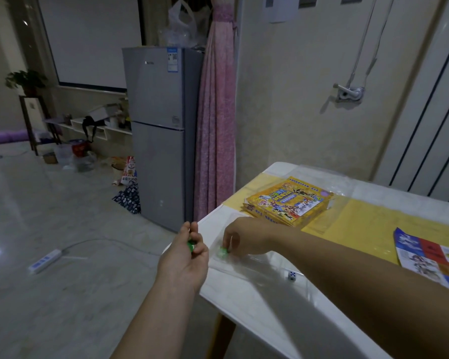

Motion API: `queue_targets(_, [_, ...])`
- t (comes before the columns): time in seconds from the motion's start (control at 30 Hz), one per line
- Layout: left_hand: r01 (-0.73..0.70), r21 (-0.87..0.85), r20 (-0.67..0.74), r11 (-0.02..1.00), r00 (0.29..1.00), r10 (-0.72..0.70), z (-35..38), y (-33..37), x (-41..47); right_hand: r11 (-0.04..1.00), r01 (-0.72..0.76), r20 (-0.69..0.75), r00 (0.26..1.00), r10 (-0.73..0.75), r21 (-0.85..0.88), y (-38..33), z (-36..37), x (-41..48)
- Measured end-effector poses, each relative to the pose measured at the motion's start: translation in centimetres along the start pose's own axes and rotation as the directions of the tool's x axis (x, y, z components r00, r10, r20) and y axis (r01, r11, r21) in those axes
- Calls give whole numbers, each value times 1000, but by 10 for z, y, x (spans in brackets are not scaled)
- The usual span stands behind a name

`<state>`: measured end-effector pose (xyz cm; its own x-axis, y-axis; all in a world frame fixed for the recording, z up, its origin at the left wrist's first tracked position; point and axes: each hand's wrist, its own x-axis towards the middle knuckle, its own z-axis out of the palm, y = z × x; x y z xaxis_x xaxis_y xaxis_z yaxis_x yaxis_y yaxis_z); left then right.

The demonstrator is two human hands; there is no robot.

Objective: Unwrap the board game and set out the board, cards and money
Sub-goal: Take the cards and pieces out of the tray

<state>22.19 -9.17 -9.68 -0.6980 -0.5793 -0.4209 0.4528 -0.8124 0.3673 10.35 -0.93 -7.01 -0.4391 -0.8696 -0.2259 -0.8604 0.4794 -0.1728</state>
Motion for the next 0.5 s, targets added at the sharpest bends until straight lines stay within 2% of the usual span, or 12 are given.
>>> queue_targets(0.27, [-25,-82,-11,996,1000,24,-4,-2,6,999,5,-11,1000,-5,37,2,0,2])
queue_targets(0.5, [-1,-60,85,998,996,6,-6,1,0,999,-33,55,998,32,27,-3,-7,6])
